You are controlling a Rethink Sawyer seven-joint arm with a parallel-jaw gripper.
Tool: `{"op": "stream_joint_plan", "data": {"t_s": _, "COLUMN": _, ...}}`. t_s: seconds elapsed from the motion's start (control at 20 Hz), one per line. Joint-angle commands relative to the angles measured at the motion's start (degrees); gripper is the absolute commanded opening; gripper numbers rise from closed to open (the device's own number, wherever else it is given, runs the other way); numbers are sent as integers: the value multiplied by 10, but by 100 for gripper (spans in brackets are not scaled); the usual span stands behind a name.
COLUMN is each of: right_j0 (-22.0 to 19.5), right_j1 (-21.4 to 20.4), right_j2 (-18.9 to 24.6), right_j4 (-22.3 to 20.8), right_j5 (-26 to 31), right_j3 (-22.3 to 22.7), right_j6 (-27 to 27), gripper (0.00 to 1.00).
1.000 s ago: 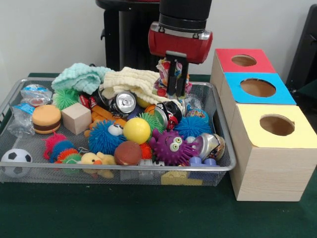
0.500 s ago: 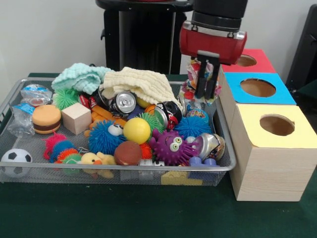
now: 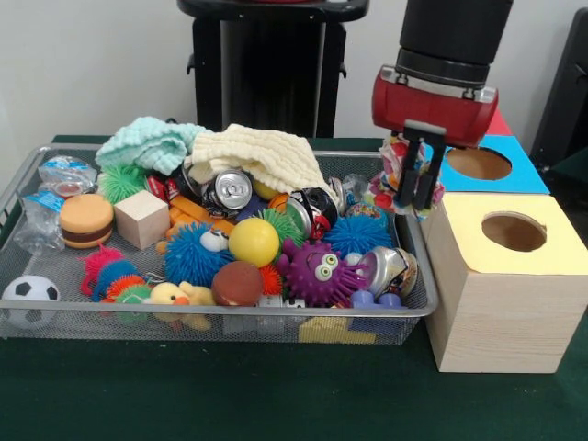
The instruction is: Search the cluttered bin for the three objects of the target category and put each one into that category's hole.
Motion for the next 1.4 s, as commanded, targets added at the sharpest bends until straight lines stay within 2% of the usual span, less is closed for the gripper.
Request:
{"op": "stream_joint_plan", "data": {"t_s": 0.05, "right_j0": 14, "right_j1": 48, "right_j2": -2, "right_j4": 21, "right_j5": 65, "right_j3": -39, "right_j6": 170, "gripper": 0}}
{"op": "stream_joint_plan", "data": {"t_s": 0.3, "right_j0": 36, "right_j1": 36, "right_j2": -15, "right_j4": 23, "right_j5": 74, "right_j3": -28, "right_j6": 191, "gripper": 0}}
{"op": "stream_joint_plan", "data": {"t_s": 0.7, "right_j0": 87, "right_j1": 44, "right_j2": -54, "right_j4": 28, "right_j5": 117, "right_j3": -54, "right_j6": 243, "gripper": 0}}
{"op": "stream_joint_plan", "data": {"t_s": 0.95, "right_j0": 102, "right_j1": 55, "right_j2": -59, "right_j4": 33, "right_j5": 107, "right_j3": -54, "right_j6": 257, "gripper": 0}}
{"op": "stream_joint_plan", "data": {"t_s": 1.4, "right_j0": 108, "right_j1": 76, "right_j2": -42, "right_j4": 43, "right_j5": 42, "right_j3": -33, "right_j6": 266, "gripper": 0}}
